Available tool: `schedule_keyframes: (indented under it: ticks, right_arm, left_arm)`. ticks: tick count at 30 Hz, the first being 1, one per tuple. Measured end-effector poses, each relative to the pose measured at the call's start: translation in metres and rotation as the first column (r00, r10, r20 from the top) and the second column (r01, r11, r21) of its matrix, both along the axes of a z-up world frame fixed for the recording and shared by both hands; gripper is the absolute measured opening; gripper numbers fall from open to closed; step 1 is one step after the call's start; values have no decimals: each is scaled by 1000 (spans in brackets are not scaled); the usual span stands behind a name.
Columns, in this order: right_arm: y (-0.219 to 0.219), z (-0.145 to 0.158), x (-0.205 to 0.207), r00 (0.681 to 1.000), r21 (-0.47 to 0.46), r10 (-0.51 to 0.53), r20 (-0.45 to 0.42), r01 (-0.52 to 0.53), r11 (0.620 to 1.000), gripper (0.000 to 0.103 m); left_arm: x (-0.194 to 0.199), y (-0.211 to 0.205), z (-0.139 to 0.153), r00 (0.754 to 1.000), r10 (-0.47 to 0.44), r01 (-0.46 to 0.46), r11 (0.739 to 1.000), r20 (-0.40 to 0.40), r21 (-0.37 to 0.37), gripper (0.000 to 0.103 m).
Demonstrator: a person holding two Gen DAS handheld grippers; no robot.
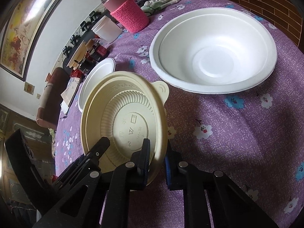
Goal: Organize plates and bowls
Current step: 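Grasp the rim of the beige plastic bowl with the left gripper and lift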
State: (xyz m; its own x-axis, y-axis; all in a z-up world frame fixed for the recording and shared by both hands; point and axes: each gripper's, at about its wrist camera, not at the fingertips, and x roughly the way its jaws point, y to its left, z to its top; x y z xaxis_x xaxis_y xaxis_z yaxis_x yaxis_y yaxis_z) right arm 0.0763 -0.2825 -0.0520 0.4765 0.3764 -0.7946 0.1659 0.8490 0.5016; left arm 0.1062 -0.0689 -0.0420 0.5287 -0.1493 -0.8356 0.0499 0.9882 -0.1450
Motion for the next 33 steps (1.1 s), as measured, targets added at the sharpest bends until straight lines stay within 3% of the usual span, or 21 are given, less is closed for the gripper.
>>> schedule_keyframes:
  ticks: [5,9,33]
  right_arm:
    - [-2,0,1,1000,18,1,-3,-1,1000,14]
    - [-4,2,1,1000,35,4,0,-4,999,14]
    - [12,20,-31,996,61,57,67,-61,996,11]
  left_arm:
    - [7,11,-4,999,-5,-1,994,-54,-107,11]
    - [9,16,-5,997,-3,-10,989,-81,-150,10]
    - [-42,38,26,998,22,-15,992,55,-123,10]
